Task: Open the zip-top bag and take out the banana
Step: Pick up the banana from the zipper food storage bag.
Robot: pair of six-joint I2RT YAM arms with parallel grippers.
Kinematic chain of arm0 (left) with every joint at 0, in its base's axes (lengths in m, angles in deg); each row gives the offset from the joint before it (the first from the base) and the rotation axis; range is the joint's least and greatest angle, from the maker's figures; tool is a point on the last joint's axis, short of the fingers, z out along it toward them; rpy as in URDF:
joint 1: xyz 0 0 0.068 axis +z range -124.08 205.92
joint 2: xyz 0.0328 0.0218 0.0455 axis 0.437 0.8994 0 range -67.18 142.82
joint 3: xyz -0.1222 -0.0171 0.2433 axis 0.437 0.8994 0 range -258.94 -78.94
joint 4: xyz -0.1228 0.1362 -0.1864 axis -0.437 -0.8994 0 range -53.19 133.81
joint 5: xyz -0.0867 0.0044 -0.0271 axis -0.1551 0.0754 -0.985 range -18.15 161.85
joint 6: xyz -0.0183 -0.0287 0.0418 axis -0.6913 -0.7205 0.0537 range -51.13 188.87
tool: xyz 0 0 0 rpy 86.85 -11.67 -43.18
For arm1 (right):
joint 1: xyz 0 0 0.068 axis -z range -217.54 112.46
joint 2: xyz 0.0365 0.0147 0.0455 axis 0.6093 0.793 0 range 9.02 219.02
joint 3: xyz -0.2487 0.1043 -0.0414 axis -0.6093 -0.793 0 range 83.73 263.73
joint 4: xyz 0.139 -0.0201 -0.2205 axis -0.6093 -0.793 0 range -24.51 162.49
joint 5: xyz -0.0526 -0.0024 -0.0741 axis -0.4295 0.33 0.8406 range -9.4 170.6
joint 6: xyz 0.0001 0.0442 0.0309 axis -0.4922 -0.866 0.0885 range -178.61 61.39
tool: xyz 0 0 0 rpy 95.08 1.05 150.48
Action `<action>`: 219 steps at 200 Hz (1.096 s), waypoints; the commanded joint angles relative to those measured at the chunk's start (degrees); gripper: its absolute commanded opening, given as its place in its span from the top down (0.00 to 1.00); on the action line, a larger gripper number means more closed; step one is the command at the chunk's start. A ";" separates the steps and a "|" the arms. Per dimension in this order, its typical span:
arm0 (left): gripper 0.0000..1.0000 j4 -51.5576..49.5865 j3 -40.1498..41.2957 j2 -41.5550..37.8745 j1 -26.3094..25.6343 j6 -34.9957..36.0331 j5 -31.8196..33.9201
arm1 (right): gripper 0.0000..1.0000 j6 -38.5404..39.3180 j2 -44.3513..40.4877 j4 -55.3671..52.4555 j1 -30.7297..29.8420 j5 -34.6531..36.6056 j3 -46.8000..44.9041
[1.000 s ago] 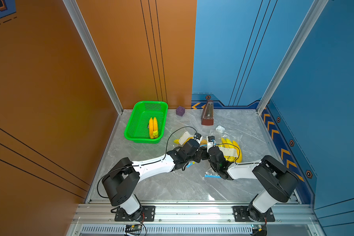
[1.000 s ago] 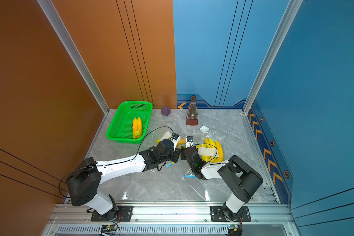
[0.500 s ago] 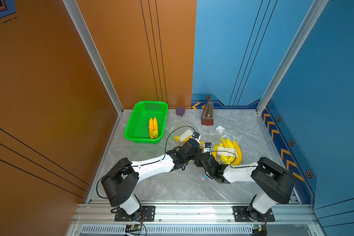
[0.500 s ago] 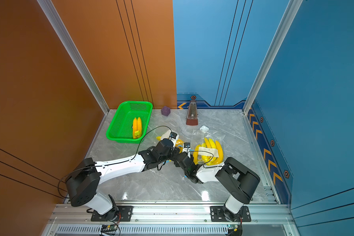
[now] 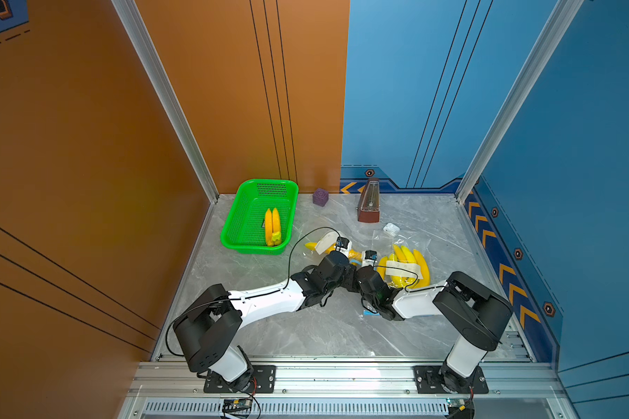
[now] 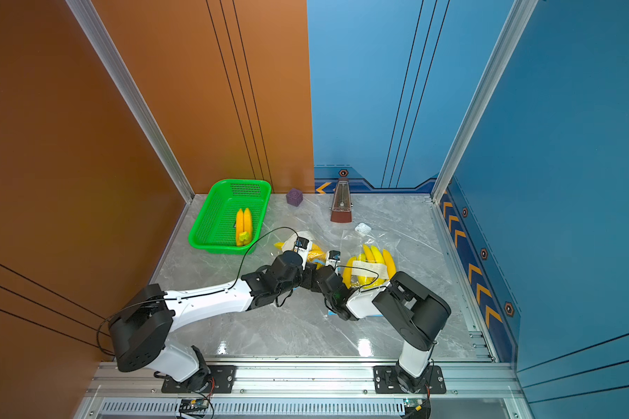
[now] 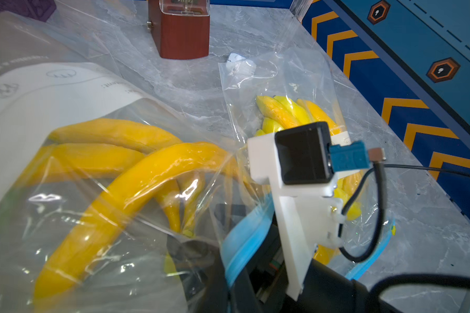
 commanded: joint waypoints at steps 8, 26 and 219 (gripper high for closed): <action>1.00 2.58 1.50 -2.53 -0.64 -1.21 -1.91 | 0.32 0.19 1.96 -2.69 -1.53 0.32 4.12; 1.00 2.70 2.20 -3.19 -0.26 -1.08 -1.46 | 0.31 1.38 2.56 -7.05 -2.29 1.21 5.98; 0.21 -8.07 9.91 -12.63 18.67 -9.77 1.96 | 0.33 4.80 -3.41 -7.76 -4.52 3.84 4.15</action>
